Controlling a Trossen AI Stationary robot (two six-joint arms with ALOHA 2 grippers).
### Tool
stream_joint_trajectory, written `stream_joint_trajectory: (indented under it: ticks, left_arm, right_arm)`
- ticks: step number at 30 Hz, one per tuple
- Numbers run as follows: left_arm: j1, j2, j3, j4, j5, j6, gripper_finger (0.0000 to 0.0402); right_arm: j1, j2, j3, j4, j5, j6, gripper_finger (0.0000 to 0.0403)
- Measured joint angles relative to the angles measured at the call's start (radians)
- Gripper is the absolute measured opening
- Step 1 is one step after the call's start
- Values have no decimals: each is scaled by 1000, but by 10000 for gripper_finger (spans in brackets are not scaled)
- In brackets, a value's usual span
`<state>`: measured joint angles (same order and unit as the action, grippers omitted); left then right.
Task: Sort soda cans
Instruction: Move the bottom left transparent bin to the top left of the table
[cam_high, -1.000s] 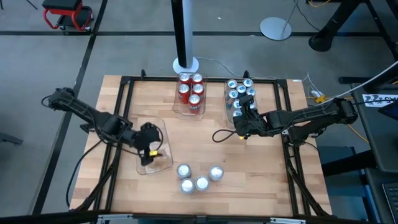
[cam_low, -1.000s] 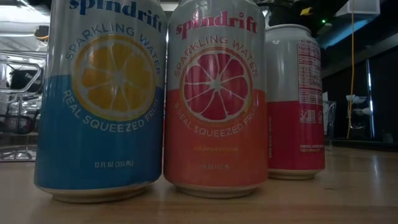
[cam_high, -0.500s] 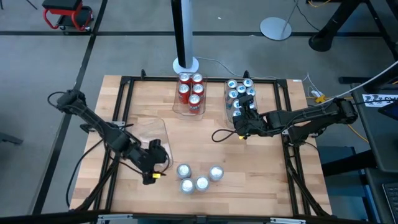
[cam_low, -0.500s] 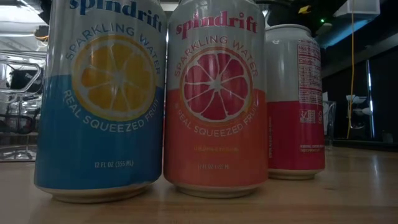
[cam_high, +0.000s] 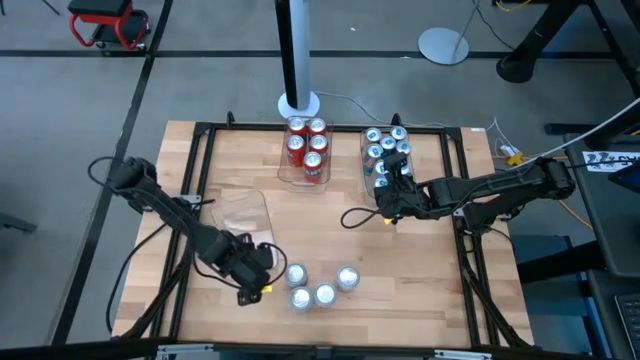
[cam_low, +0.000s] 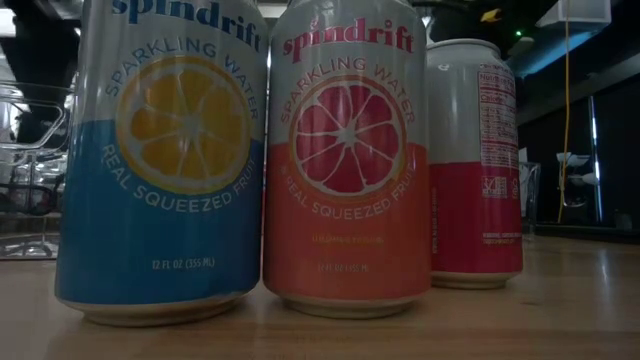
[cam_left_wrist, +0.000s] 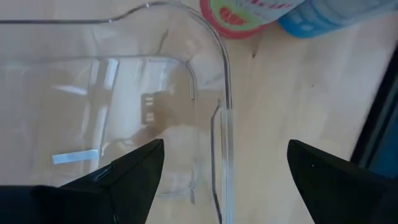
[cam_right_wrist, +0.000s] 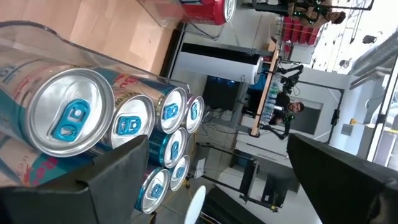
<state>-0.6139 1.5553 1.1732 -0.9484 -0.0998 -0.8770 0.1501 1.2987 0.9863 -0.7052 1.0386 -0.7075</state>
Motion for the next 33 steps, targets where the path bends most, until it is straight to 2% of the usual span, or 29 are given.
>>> stream_joint_trajectory:
  ticks: [6,9,15,19,24,28,33]
  left_arm:
    - [1,33,0,-16,0,0,326]
    - [1,33,0,-18,0,21,304]
    - [1,33,-3,-32,-14,70,195]
    - [0,33,-4,-114,-23,93,108]
    - [-2,33,-5,-211,-87,122,14]
    - [9,33,-5,-275,-129,136,14]
    - [44,33,-5,-336,-187,240,5]
  right_arm:
    - [0,0,0,1,23,-9,380]
    - [0,0,0,1,25,-9,380]
    - [0,0,0,1,25,-9,380]
    - [0,0,0,1,25,-9,380]
    - [0,0,0,1,31,-9,380]
    - [0,0,0,1,33,-9,380]
    - [0,0,0,1,32,-9,380]
